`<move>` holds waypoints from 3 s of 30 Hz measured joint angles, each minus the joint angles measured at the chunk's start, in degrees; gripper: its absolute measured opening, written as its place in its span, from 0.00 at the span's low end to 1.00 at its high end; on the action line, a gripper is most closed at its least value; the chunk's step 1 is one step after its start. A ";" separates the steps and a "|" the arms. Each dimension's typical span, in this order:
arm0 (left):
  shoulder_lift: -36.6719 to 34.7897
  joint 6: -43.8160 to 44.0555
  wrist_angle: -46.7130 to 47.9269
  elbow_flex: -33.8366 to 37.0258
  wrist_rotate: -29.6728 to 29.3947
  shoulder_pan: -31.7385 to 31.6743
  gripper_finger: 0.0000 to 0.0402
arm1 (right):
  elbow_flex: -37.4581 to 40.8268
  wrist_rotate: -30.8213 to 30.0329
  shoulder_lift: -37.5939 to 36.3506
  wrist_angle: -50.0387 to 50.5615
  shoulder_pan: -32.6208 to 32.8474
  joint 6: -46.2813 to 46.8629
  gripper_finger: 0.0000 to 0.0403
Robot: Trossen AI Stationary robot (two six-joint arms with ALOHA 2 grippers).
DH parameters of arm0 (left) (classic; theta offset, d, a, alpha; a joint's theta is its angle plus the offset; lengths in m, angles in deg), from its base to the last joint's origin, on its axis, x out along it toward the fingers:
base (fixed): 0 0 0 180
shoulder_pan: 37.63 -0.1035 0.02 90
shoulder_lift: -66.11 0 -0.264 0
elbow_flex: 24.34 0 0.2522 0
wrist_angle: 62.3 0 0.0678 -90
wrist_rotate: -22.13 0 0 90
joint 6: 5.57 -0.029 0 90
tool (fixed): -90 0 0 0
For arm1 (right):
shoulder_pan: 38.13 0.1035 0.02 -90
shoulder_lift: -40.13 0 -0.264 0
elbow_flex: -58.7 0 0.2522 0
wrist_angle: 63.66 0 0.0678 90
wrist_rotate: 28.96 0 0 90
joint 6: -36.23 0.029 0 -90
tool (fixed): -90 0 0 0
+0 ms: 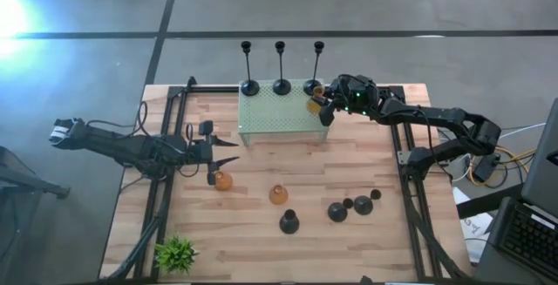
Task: Pick & Place candle stick holders
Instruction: Put the yellow glass candle holder on the shelf, then align the yellow glass candle holder with the other yellow glass candle holder on the shelf
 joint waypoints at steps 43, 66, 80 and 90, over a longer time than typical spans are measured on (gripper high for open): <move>0.00 -0.04 0.02 0.00 0.35 0.02 0.42 | 0.04 1.31 -0.89 0.34 0.00 -0.44 0.59; 0.01 -0.02 0.00 0.00 0.33 0.02 0.42 | 0.12 1.96 -21.56 27.89 3.17 0.30 0.53; 0.01 -0.24 -0.50 0.00 0.38 0.01 0.42 | 0.52 11.61 -23.45 30.42 18.71 6.45 0.33; 0.01 3.01 -0.47 0.00 1.27 0.02 0.42 | 0.96 8.07 -23.47 30.37 29.85 7.50 0.11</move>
